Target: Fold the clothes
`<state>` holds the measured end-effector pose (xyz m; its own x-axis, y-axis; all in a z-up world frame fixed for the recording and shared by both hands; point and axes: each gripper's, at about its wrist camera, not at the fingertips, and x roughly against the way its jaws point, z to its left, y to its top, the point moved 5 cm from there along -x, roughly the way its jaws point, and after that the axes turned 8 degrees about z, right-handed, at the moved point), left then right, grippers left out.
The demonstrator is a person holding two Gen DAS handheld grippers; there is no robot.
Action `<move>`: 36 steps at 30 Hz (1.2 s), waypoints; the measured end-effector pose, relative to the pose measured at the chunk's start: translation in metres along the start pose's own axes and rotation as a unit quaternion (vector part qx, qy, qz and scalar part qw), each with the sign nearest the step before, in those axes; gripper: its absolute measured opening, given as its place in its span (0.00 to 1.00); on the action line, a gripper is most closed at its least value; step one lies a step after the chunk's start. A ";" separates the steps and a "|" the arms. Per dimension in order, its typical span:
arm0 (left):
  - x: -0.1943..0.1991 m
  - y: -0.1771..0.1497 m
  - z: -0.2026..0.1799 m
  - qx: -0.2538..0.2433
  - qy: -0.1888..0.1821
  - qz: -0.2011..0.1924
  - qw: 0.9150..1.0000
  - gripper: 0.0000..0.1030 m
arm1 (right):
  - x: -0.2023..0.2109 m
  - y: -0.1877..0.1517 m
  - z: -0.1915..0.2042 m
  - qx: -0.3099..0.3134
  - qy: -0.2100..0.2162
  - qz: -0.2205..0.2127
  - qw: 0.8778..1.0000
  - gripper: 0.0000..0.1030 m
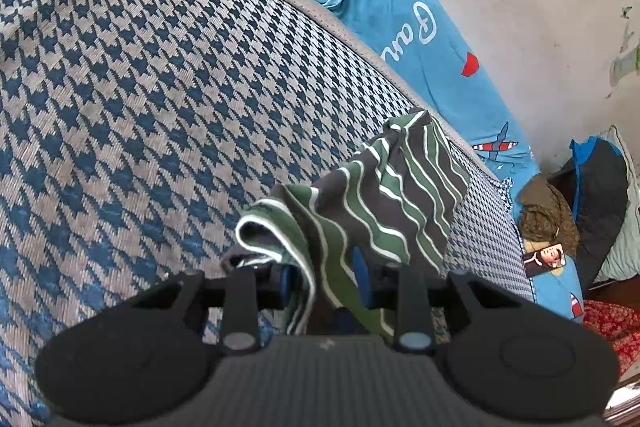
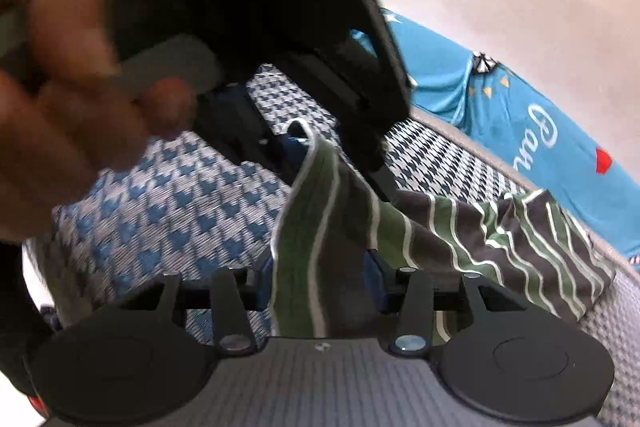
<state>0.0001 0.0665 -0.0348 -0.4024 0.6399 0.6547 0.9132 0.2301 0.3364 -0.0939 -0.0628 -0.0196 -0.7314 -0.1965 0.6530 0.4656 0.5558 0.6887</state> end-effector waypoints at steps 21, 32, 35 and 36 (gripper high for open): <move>-0.028 0.004 0.004 0.002 0.055 -0.010 0.998 0.25 | -0.004 -0.012 -0.037 -0.155 0.053 0.016 0.986 0.31; -0.031 0.002 -0.011 -0.055 0.101 -0.011 0.993 0.20 | -0.010 -0.013 0.002 -0.062 0.038 0.004 0.997 0.33; -0.034 0.005 -0.014 -0.063 0.112 -0.013 0.992 0.11 | -0.008 -0.008 0.004 -0.069 0.052 0.001 0.996 0.06; -0.034 0.006 -0.015 -0.066 0.114 -0.015 0.991 0.10 | -0.007 -0.006 0.004 -0.070 0.056 0.000 0.996 0.06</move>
